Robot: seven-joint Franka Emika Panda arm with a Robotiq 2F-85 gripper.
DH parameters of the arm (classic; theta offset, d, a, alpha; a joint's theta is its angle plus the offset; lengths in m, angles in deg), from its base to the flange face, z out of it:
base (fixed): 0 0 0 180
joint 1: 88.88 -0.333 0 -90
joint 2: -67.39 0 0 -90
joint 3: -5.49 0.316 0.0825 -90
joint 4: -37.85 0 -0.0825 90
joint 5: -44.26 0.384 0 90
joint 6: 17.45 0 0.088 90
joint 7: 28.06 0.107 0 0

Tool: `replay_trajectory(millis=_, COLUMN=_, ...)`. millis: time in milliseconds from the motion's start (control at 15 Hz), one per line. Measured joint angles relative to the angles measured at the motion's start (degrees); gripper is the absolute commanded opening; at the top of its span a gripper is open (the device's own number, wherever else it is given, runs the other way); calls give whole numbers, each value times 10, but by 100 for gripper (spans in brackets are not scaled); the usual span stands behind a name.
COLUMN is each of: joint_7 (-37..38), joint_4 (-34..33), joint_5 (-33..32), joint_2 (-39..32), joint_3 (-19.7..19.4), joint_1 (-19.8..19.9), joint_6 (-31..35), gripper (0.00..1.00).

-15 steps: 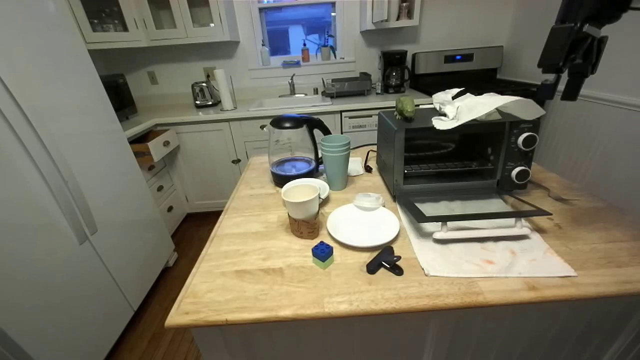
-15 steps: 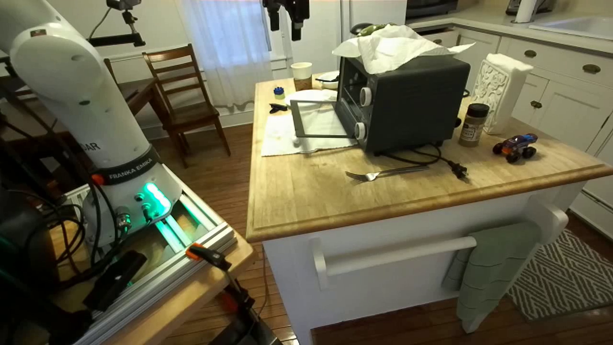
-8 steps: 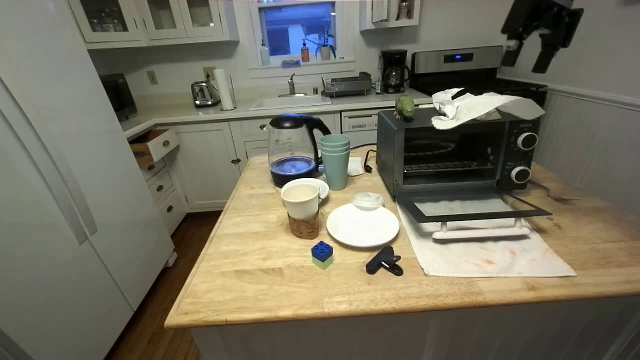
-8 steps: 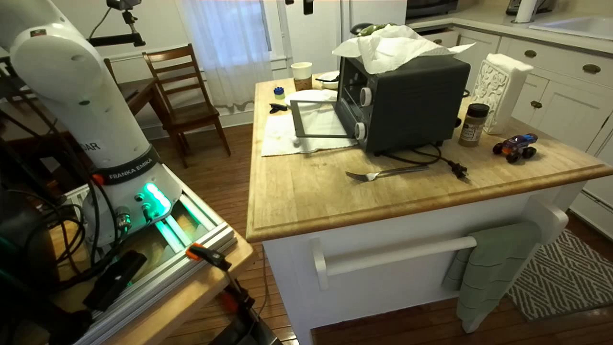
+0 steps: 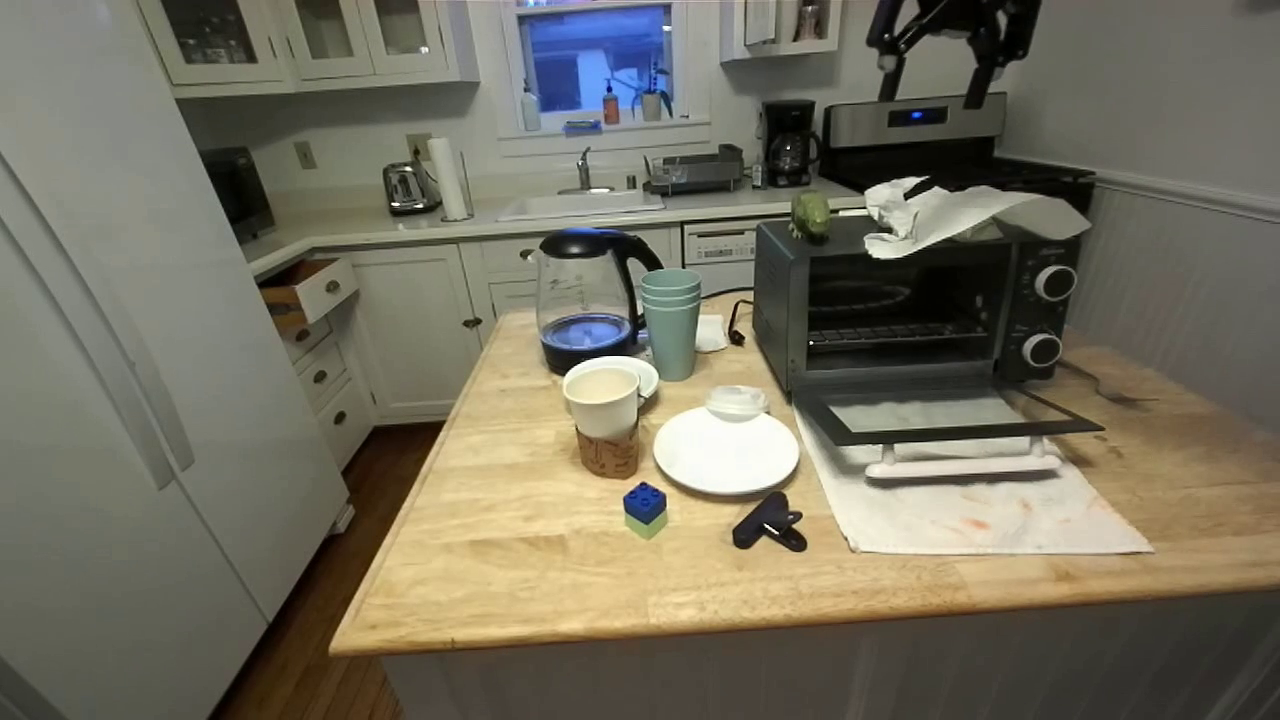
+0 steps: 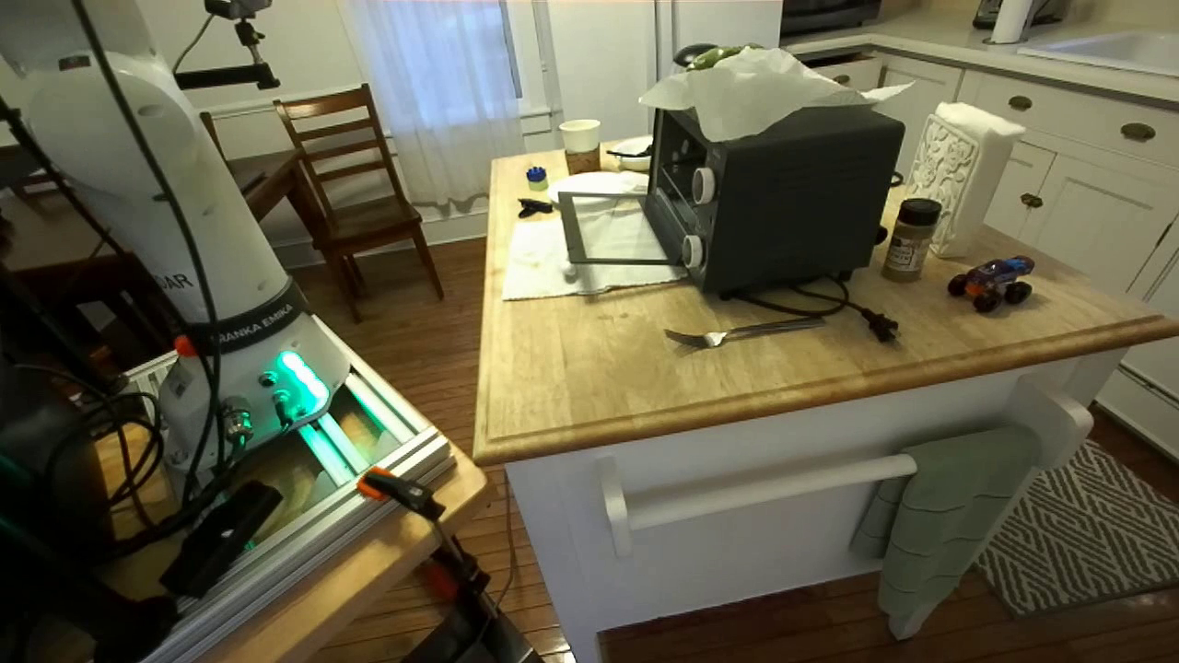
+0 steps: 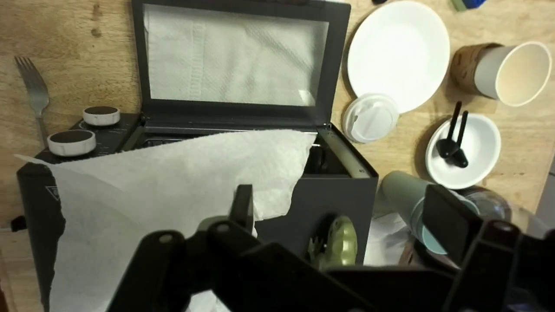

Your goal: Remove the green reptile toy from the oven top and put it on a paper plate

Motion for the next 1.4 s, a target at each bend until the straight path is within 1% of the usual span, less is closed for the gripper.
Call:
replay_trajectory(millis=133, joint_7=51, joint_4=-57, joint_5=0, joint_2=-49, joint_3=4, joint_1=0, joint_6=-8, gripper=100)
replay_trajectory(millis=333, joint_7=103, joint_4=-141, joint_5=0, joint_2=-121, joint_3=5, joint_1=1, joint_6=-16, gripper=100)
replay_trajectory(millis=600, joint_7=141, joint_4=-246, joint_5=0, joint_2=-209, joint_3=4, joint_1=8, joint_6=-29, gripper=100)
replay_trajectory(millis=867, joint_7=160, joint_4=-345, joint_5=0, joint_2=-290, joint_3=4, joint_1=17, joint_6=-55, gripper=100)
replay_trajectory(millis=1133, joint_7=165, joint_4=-415, joint_5=0, joint_2=-348, joint_3=4, joint_1=30, joint_6=-77, gripper=100)
replay_trajectory(millis=1400, joint_7=162, joint_4=-445, joint_5=0, joint_2=-381, joint_3=4, joint_1=36, joint_6=-78, gripper=100)
